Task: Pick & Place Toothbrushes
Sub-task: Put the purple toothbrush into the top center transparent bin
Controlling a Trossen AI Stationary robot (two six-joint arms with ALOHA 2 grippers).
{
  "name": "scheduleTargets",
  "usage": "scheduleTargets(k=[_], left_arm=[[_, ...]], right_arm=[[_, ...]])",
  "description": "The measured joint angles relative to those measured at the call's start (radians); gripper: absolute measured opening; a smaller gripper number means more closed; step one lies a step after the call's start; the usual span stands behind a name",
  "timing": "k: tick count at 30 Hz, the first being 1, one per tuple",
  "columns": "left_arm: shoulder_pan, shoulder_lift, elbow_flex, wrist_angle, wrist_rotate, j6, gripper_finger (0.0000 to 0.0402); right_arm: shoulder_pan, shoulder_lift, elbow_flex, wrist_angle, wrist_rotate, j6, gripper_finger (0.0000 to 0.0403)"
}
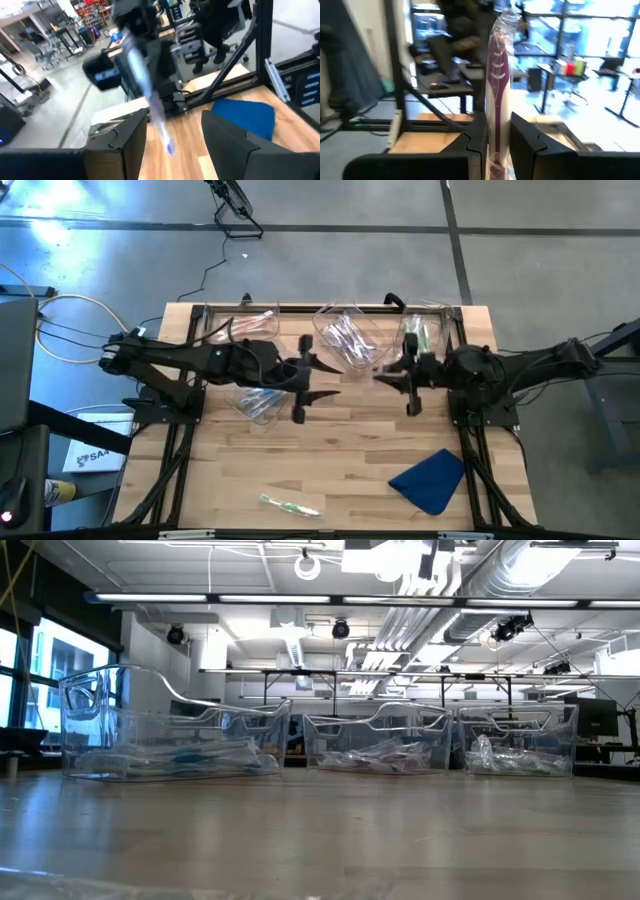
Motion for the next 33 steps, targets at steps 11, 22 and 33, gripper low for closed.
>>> scheduleTargets(k=[11,22,33], left_arm=[[-0.001,-0.013,0.0,-0.027,0.035,0.148,0.0184],[-0.001,-0.139,-0.171,0.038,-0.027,0.152,0.0184],[-0.001,-0.178,-0.293,0.085,-0.029,0.072,0.0184]], right_arm=[[-0.304,0.083,0.0,-0.027,-0.131,0.08,0.0045],[-0.586,0.285,0.0,0.105,-0.302,0.115,0.0045],[-0.714,0.512,0.068,0.049,-0.311,0.213,0.0045]])
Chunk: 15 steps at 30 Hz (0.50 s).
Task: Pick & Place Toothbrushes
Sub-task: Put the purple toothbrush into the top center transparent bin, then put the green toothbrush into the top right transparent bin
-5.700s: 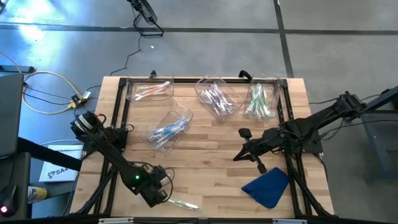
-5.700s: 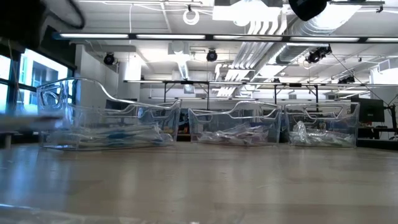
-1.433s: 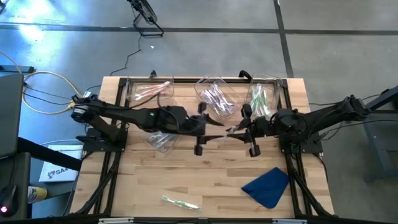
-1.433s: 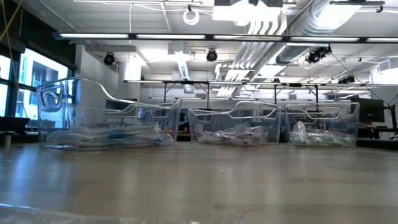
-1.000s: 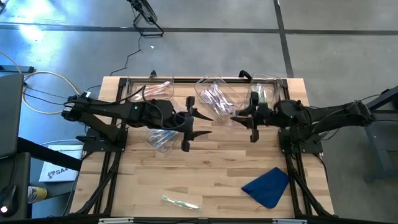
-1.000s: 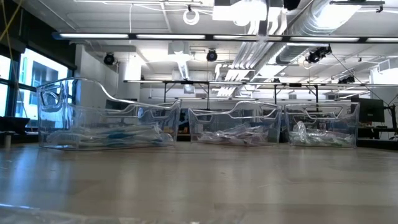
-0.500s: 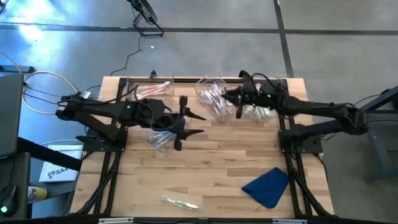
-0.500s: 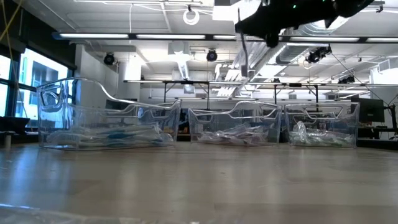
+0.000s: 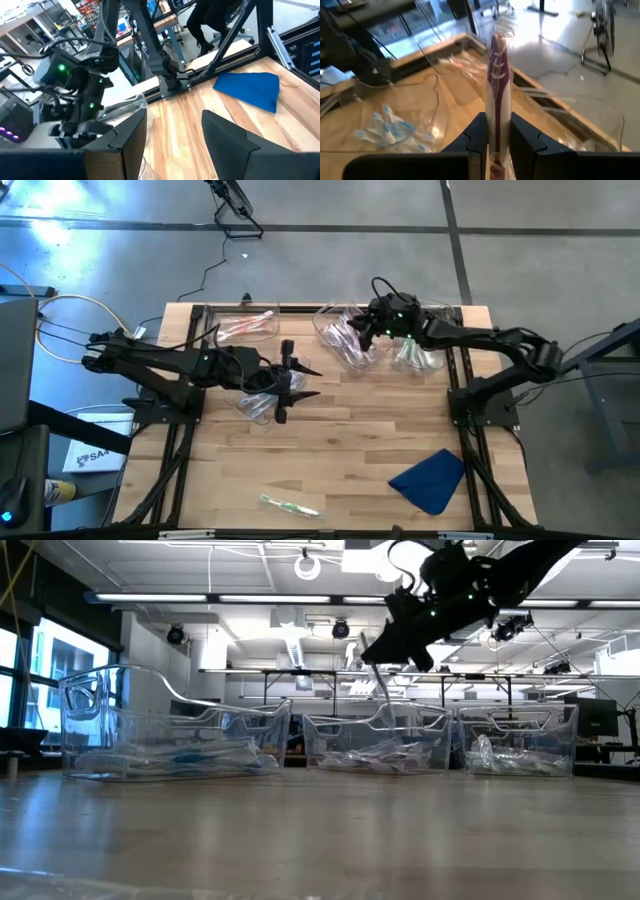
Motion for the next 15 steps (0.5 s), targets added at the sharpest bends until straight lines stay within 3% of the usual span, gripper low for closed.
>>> scheduleTargets(k=[7,15], left_arm=[[0.0,0.0,0.0,0.001,0.0,0.0,0.0184],[0.0,-0.009,0.001,-0.001,0.0,0.0,0.0184]], right_arm=[[-0.005,0.028,0.063,-0.115,0.045,-0.005,0.0057],[-0.007,0.028,0.064,-0.116,0.08,-0.02,0.0226]])
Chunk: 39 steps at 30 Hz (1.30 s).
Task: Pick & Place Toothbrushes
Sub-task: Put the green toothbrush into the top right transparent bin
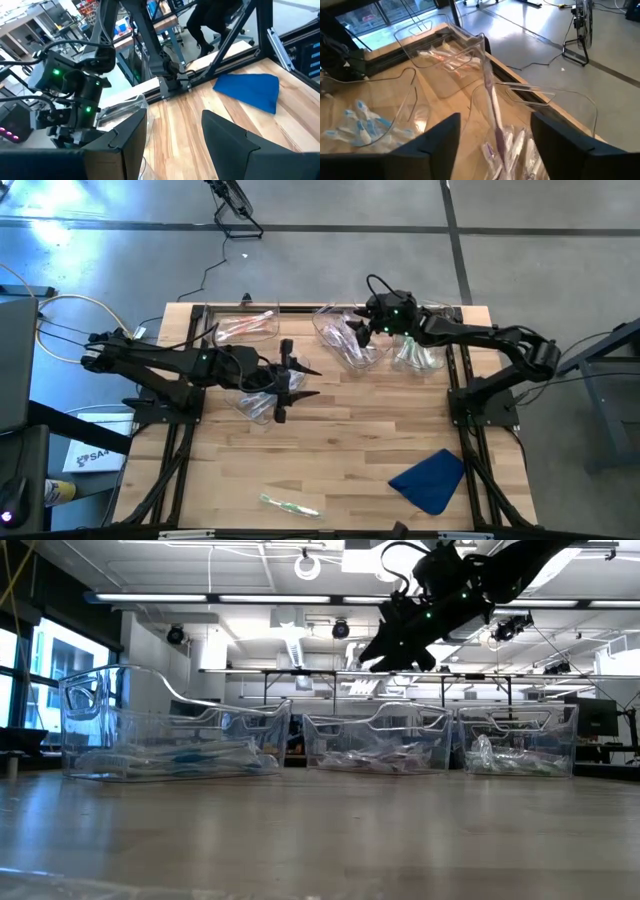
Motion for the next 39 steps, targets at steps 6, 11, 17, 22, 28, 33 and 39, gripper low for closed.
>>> scheduleTargets(k=[6,11,17,22,28,33,39], left_arm=[[-0.003,0.0,0.0,-0.016,0.002,0.0,0.0184],[-0.016,0.0,0.0,-0.023,-0.012,0.0,0.0184],[-0.035,0.0,0.0,-0.048,-0.076,-0.003,0.0184],[-0.056,-0.001,0.0,-0.065,-0.102,0.0,0.0184],[-0.074,-0.001,0.0,-0.07,-0.109,-0.003,0.0184],[-0.101,-0.001,0.0,-0.121,-0.108,-0.053,0.0184],[-0.159,0.027,0.0,-0.119,-0.11,-0.09,0.0184]], right_arm=[[0.003,-0.026,0.0,-0.006,-0.008,-0.001,0.0252],[0.003,-0.122,-0.001,-0.002,-0.123,-0.001,0.0213],[0.002,-0.277,-0.001,-0.036,-0.278,-0.004,0.0126],[0.003,-0.396,-0.001,-0.129,-0.411,-0.005,0.0042],[0.003,-0.499,-0.001,-0.299,-0.533,-0.057,0.0005],[0.011,-0.582,-0.002,-0.471,-0.598,-0.09,0.0003],[0.131,-0.638,-0.002,-0.526,-0.571,-0.109,0.0003]])
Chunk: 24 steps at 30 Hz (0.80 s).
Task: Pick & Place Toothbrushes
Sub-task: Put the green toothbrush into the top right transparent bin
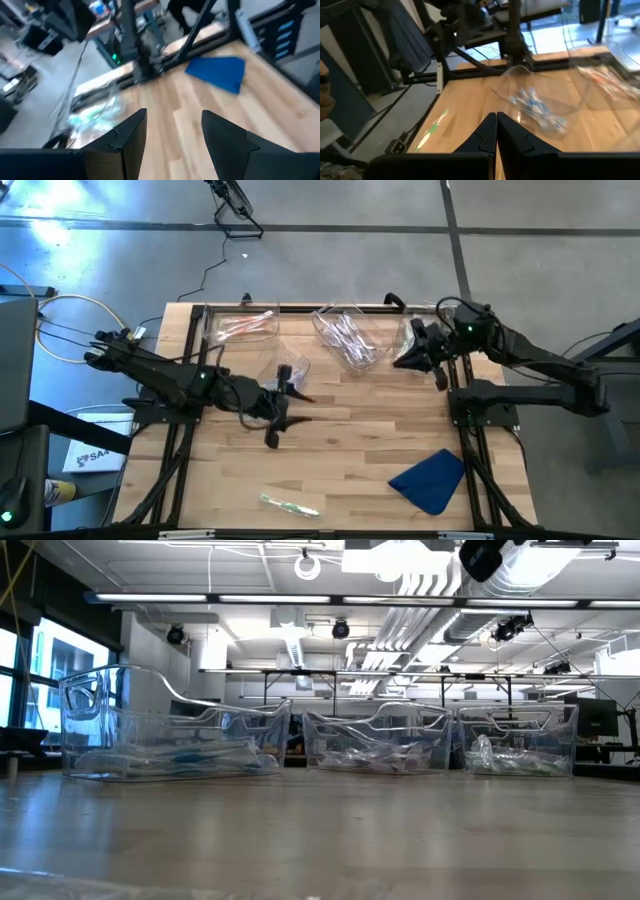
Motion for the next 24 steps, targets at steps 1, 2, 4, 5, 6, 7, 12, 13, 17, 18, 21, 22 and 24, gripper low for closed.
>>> scheduleTargets(k=[1,2,4,5,6,7,12,13,17,18,21,22,24], left_arm=[[-0.008,0.009,0.001,0.015,0.0,-0.005,0.0184],[-0.015,0.015,0.003,0.016,-0.009,-0.013,0.0184],[-0.037,0.028,0.0,0.01,-0.039,-0.028,0.0184],[-0.046,0.035,0.0,0.015,-0.057,-0.04,0.0184],[-0.051,0.042,0.001,0.015,-0.072,-0.048,0.0184],[-0.054,0.048,0.001,0.013,-0.085,-0.052,0.0184],[-0.081,0.064,0.0,0.014,-0.091,-0.072,0.0184],[-0.087,0.068,0.0,0.017,-0.091,-0.076,0.0184],[-0.097,0.077,0.0,0.012,-0.091,-0.095,0.0184],[-0.103,0.078,0.0,0.013,-0.092,-0.101,0.0184],[-0.112,0.08,0.0,0.013,-0.093,-0.104,0.0184],[-0.116,0.08,0.0,0.012,-0.093,-0.107,0.0184],[-0.125,0.08,0.0,0.012,-0.093,-0.127,0.0184]], right_arm=[[0.028,-0.001,0.0,0.009,0.012,-0.001,0.0003],[0.056,-0.001,0.0,0.012,0.032,-0.002,0.0003],[0.118,0.004,0.0,0.023,0.086,-0.002,0.0003],[0.151,0.013,0.0,0.035,0.112,-0.002,0.0003],[0.185,0.021,0.0,0.041,0.142,-0.002,0.0003],[0.218,0.03,0.0,0.043,0.162,-0.003,0.0003],[0.382,0.071,0.0,0.085,0.276,-0.03,0.0003],[0.413,0.079,0.0,0.092,0.304,-0.034,0.0003],[0.514,0.099,-0.044,0.212,0.386,-0.037,0.0003],[0.531,0.099,-0.061,0.238,0.393,-0.037,0.0003],[0.567,0.099,-0.114,0.325,0.409,-0.028,0.0003],[0.577,0.099,-0.129,0.342,0.409,-0.021,0.0003],[0.594,0.1,-0.155,0.375,0.411,-0.005,0.0003]])
